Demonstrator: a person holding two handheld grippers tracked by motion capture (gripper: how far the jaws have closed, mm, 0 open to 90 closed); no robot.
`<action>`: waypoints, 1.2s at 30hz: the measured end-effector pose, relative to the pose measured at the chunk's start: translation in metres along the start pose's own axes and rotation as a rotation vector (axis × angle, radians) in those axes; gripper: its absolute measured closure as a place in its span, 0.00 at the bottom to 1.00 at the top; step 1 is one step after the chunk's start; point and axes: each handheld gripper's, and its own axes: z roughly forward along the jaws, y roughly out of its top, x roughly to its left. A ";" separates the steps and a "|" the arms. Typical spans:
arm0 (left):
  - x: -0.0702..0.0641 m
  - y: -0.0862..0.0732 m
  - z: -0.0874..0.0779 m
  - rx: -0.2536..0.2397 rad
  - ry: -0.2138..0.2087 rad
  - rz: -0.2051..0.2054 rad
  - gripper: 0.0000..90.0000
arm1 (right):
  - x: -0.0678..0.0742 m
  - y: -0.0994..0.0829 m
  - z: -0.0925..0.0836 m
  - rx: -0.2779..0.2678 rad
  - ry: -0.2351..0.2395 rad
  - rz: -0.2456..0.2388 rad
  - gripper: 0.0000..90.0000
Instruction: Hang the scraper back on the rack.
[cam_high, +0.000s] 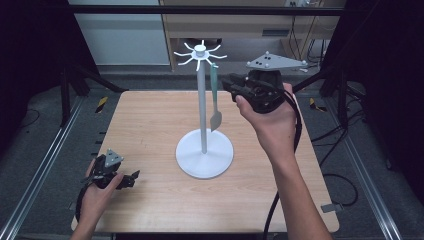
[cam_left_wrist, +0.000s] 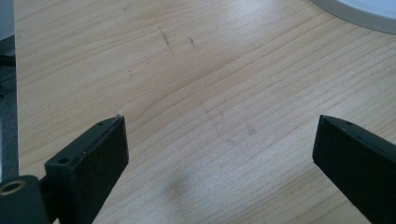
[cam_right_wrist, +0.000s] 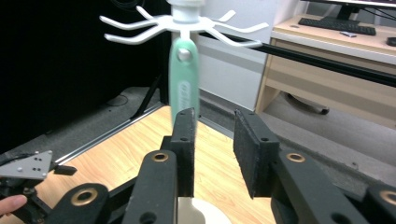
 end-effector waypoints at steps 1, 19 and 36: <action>0.000 0.000 0.000 0.000 0.000 0.000 0.04 | -0.001 -0.001 -0.001 0.003 -0.004 0.001 0.76; 0.000 0.000 0.001 0.008 -0.005 0.004 0.04 | -0.018 -0.020 -0.002 0.056 -0.051 0.035 0.48; -0.004 0.000 0.002 0.016 -0.009 0.018 0.03 | -0.030 -0.042 -0.007 0.083 -0.123 0.022 0.25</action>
